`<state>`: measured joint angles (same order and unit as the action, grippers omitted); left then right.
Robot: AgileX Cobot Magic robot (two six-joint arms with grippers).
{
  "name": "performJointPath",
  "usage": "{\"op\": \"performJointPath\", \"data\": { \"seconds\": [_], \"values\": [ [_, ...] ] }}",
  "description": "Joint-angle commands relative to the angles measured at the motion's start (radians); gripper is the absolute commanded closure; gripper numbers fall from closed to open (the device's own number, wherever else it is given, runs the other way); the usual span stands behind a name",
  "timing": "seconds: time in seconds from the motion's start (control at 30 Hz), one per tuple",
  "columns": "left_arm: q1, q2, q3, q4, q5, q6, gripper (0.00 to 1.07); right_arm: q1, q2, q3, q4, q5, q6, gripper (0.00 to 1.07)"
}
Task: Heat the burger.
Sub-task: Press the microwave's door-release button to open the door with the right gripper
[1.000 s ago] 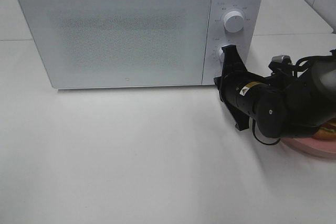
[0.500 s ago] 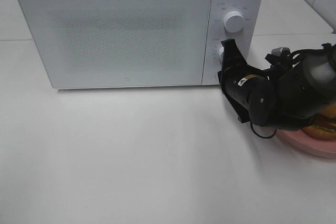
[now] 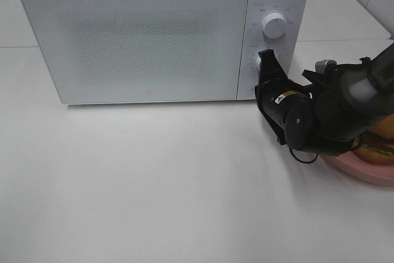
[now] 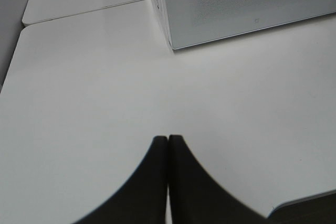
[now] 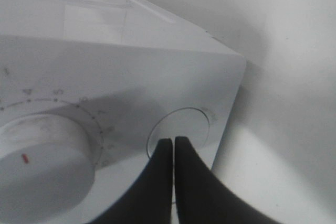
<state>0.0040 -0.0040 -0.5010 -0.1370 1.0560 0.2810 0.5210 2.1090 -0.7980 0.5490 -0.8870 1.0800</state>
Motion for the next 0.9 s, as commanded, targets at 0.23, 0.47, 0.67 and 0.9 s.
{"op": "performJointPath", "data": {
  "seconds": [0.23,0.47,0.67,0.9],
  "values": [
    [-0.002,-0.021,0.001,-0.003,-0.014,-0.003,1.06,0.0,0.026,-0.018,-0.005,-0.053,-0.019,1.07],
    [-0.002,-0.021,0.001,-0.003,-0.014,-0.003,1.06,-0.035,0.026,-0.037,-0.016,-0.047,-0.019,1.07],
    [-0.002,-0.021,0.001,-0.003,-0.014,-0.003,1.06,-0.047,0.026,-0.061,-0.035,-0.033,-0.019,1.07],
    [-0.002,-0.021,0.001,-0.003,-0.014,-0.003,1.06,-0.047,0.045,-0.107,-0.058,-0.03,-0.007,1.07]
  ]
}}
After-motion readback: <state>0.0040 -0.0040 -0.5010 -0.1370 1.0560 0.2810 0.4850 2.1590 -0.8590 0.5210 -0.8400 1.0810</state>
